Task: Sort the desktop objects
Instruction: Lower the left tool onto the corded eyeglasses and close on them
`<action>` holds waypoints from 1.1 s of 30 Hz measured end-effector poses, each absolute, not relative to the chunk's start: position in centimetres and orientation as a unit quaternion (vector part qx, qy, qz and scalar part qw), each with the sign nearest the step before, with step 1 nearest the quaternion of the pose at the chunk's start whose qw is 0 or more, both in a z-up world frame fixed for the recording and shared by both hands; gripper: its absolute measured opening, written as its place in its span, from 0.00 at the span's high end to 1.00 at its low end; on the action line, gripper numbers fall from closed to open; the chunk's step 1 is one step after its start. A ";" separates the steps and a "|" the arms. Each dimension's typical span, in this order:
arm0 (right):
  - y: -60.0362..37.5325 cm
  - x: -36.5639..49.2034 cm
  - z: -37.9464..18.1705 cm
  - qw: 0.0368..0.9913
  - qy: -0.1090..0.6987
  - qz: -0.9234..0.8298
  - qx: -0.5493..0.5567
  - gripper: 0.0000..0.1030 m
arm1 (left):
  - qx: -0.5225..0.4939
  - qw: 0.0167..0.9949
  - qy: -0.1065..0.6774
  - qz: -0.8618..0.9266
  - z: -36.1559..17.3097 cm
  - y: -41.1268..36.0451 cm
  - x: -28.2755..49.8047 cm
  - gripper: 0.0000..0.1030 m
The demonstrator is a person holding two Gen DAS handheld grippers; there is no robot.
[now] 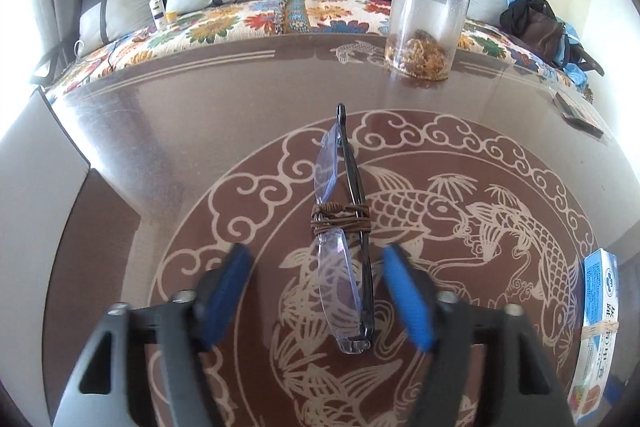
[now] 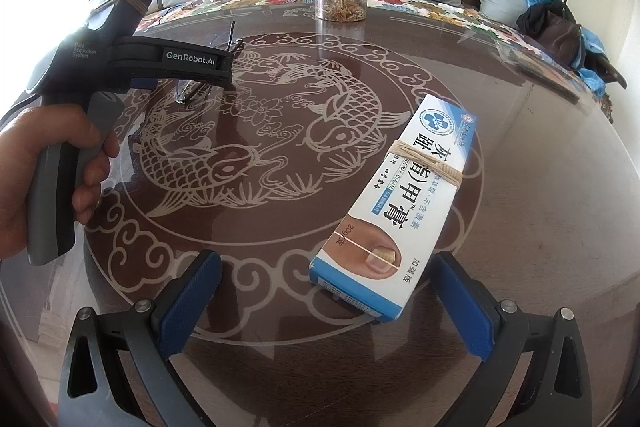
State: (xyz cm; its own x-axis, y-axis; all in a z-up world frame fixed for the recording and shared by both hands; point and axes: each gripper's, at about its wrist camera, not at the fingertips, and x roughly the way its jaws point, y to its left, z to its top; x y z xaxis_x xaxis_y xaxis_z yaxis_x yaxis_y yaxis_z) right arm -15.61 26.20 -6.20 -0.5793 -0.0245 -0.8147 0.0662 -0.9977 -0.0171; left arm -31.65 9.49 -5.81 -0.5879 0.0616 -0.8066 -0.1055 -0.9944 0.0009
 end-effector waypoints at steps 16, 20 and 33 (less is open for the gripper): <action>26.2 -15.6 -6.2 0.025 0.023 -0.888 0.458 0.00 | -0.447 0.043 0.029 0.893 -5.5 2.5 -14.1 0.75; 26.2 -15.6 -6.2 0.025 0.023 -0.888 0.458 0.00 | -0.428 -0.003 0.054 0.902 -5.8 2.1 -12.6 0.42; 26.2 -15.6 -6.2 0.025 0.023 -0.888 0.458 0.00 | -0.461 -0.009 -0.007 0.887 -6.9 -0.5 -13.3 0.00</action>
